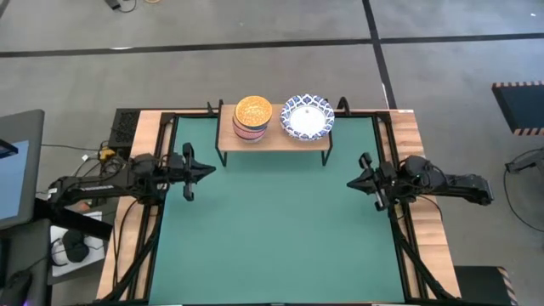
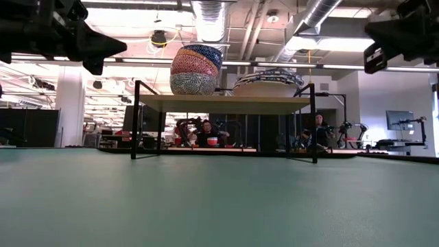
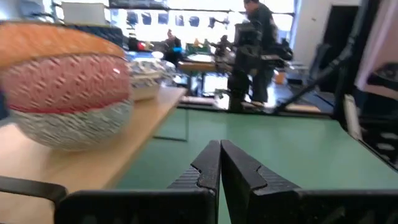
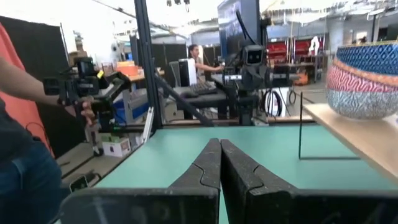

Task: Place and stack bowls onto a shelf
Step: Return to Home Position

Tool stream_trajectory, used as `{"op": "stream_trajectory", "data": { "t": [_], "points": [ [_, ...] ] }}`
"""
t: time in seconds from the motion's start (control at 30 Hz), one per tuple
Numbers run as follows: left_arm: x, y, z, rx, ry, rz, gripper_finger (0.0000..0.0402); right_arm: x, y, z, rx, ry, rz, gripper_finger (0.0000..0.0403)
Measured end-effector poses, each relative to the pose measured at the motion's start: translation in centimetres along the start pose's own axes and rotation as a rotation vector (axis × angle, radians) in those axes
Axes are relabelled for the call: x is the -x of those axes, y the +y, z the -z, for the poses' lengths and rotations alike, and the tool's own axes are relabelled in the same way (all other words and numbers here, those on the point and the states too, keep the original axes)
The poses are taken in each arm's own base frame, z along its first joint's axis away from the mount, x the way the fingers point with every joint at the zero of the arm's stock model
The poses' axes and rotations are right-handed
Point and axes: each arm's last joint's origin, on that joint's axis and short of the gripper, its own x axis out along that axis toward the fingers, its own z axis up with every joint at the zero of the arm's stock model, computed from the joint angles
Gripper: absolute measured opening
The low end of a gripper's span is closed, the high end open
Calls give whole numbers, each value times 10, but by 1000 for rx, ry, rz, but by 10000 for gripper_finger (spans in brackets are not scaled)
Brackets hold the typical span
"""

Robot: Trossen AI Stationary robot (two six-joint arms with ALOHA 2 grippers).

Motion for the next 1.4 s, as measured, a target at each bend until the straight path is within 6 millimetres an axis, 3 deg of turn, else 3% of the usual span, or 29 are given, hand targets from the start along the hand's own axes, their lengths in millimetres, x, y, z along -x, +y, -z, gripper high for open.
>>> {"op": "stream_trajectory", "data": {
  "t": [0.47,0.7,1.17,1.4],
  "points": [
    [23,0,6,-5,36,-13,0,0,0,5,48,45,-4,24],
    [17,0,32,59,25,-5,0,-1,-2,18,28,72,-2,24],
    [17,0,36,21,48,-55,0,-3,-1,24,-2,48,-30,25],
    [17,-4,37,140,73,62,0,-3,-2,26,-44,71,-23,25]
  ]
}}
